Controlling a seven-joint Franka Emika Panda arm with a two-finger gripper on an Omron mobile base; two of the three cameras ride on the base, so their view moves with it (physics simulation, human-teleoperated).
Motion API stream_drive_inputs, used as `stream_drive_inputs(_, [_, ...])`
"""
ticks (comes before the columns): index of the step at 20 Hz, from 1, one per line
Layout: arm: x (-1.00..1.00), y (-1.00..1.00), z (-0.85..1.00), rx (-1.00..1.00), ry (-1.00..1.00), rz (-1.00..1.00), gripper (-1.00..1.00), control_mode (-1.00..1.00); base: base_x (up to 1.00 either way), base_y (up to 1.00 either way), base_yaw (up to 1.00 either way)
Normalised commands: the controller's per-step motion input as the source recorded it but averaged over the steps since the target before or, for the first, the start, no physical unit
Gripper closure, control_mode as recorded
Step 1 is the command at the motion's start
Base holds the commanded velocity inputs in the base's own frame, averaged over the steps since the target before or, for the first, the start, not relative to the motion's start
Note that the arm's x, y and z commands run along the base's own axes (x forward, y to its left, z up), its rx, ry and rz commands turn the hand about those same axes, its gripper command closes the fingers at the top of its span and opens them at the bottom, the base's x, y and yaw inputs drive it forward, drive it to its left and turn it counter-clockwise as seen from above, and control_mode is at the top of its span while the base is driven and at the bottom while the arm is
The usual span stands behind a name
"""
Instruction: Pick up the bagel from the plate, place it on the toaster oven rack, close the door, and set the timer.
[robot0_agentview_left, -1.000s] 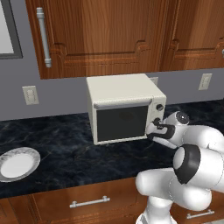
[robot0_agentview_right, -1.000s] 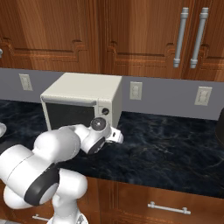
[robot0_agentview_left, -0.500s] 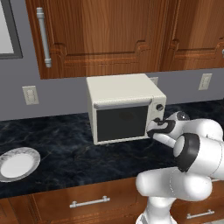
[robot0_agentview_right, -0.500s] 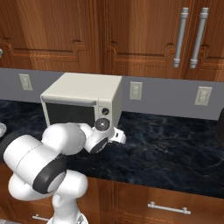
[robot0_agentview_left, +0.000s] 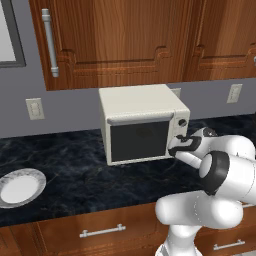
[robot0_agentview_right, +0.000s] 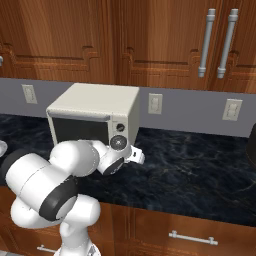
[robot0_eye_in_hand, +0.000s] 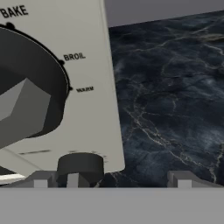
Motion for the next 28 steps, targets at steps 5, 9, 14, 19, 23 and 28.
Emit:
stream_drive_inputs(5, [0.00, 0.03, -0.16, -0.01, 0.00, -0.03, -1.00, -1.00, 0.00, 0.00, 0.00])
stream_drive_inputs(9, [0.07, 0.00, -0.43, -0.02, 0.00, -0.02, -1.00, -1.00, 0.00, 0.00, 0.00])
stream_drive_inputs(14, [0.06, 0.00, -0.59, -0.04, 0.00, -0.01, -1.00, -1.00, 0.00, 0.00, 0.00])
stream_drive_inputs(19, [0.01, -0.12, -0.44, -0.01, -0.02, -0.03, -1.00, -1.00, 0.00, 0.00, 0.00])
stream_drive_inputs(23, [0.00, -0.47, -0.39, 0.00, -0.03, -0.04, -1.00, -1.00, 0.00, 0.00, 0.00])
stream_drive_inputs(28, [0.00, -0.67, -0.32, 0.00, -0.10, -0.06, -1.00, -1.00, 0.00, 0.00, 0.00])
